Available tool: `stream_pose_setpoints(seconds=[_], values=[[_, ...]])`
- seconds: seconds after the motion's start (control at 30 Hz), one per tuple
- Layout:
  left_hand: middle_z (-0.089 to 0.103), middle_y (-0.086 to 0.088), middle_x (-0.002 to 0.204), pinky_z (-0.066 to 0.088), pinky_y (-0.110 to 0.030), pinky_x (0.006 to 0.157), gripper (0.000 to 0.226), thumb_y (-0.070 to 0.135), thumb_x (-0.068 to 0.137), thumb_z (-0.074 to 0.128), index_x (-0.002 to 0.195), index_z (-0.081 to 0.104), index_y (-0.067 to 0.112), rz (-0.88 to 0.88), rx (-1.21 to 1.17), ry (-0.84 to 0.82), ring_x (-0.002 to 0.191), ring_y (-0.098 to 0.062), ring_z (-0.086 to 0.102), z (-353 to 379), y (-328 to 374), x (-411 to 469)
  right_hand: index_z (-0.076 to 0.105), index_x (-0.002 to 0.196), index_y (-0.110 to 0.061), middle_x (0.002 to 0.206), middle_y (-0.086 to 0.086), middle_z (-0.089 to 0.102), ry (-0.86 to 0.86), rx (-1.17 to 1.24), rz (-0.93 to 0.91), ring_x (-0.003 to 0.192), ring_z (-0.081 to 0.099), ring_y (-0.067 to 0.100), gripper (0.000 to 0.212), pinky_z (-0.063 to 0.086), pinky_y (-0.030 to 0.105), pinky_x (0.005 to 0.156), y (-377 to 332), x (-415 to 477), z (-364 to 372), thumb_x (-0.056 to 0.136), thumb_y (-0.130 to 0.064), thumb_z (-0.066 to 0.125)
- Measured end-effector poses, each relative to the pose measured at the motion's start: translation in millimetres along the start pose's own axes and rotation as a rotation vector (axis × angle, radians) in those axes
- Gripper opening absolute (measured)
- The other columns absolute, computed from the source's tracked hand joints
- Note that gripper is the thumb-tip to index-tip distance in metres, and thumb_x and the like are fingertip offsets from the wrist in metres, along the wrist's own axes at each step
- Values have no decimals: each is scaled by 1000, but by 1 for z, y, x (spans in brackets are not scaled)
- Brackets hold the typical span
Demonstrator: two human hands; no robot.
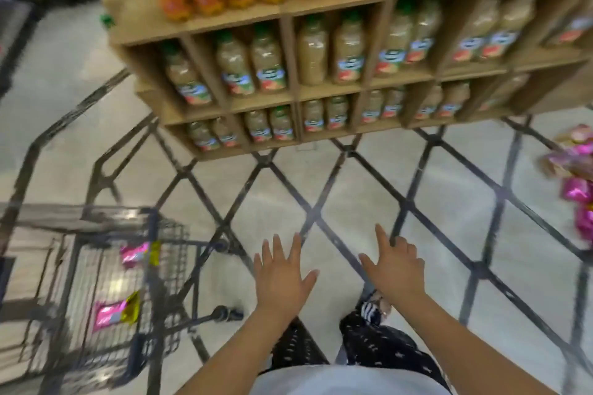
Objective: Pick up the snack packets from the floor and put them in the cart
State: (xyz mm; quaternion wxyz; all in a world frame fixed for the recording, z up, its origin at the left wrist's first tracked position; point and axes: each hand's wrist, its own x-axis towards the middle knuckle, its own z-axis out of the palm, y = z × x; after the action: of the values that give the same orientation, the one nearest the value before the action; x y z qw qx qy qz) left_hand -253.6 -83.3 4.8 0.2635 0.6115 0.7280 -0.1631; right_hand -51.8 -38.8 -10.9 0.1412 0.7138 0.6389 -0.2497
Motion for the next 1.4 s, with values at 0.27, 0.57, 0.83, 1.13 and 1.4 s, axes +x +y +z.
stream_pose_setpoints(seconds=[0.27,0.57,0.83,1.13,1.4], values=[[0,-16,164,6,-48,120,83,68,96,29,157,-10,28,227,108,-37,151,-34,2,-5,182,37,6,155,-29,151,14,31,-3,140,379,135,33,33,73,34,45,106,196,7,-32,96,-60,34],[2,-16,164,9,-50,122,82,65,97,34,157,-7,28,450,338,-104,151,-35,3,-13,293,82,9,155,-28,147,17,34,24,440,692,132,35,35,73,35,46,104,279,11,-39,95,-58,39],[4,-16,164,10,-52,121,82,69,95,30,157,-4,28,640,483,-132,150,-37,6,-45,384,156,9,155,-26,148,18,33,74,636,1011,133,33,36,73,34,46,106,336,40,-62,96,-58,38],[4,-17,164,11,-52,120,79,64,98,31,157,-6,27,831,571,-99,150,-38,5,-92,501,221,13,155,-27,142,19,39,194,826,1180,130,36,37,76,35,48,103,369,90,-106,93,-63,37],[1,-18,164,12,-52,120,81,66,97,28,157,-11,26,886,735,-192,150,-38,3,-55,615,221,9,154,-31,145,14,36,46,927,1354,131,36,35,73,36,44,101,448,85,-95,95,-62,36]])
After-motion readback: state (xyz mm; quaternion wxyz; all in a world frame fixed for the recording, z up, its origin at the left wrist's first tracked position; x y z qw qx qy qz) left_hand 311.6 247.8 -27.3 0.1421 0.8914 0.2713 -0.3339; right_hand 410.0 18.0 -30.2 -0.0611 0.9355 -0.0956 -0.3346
